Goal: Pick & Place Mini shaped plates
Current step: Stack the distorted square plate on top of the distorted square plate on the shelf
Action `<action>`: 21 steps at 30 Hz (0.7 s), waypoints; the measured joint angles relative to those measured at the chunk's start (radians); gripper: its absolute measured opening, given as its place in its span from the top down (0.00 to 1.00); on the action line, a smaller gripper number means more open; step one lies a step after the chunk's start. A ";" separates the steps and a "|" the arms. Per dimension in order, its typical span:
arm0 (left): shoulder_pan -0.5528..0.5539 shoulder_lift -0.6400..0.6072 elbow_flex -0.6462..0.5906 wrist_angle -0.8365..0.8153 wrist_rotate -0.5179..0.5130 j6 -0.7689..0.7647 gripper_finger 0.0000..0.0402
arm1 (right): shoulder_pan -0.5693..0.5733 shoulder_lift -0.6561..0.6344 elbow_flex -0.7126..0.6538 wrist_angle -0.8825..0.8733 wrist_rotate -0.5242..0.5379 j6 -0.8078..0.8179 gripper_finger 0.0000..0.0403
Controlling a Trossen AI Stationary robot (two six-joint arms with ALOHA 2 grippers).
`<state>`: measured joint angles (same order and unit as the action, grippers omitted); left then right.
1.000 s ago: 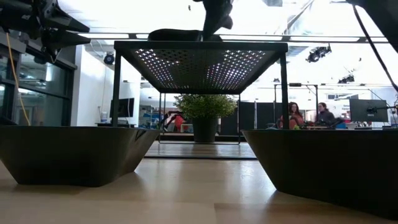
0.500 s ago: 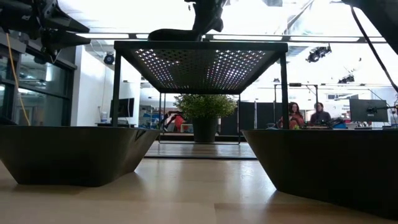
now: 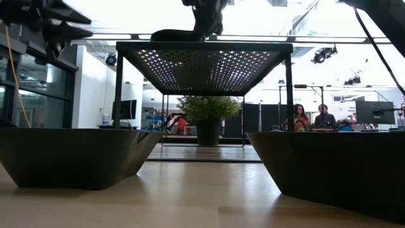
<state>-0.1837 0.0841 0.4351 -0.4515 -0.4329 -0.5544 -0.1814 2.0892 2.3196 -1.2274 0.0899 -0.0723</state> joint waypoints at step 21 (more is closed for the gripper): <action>0.001 0.691 0.621 -0.020 -0.220 -0.113 0.62 | 0.160 0.000 0.000 0.005 0.493 -0.366 1.00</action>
<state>-0.1827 0.7755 1.0557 -0.4716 -0.6526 -0.6676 -0.0217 2.0892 2.3196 -1.2225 0.5828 -0.4385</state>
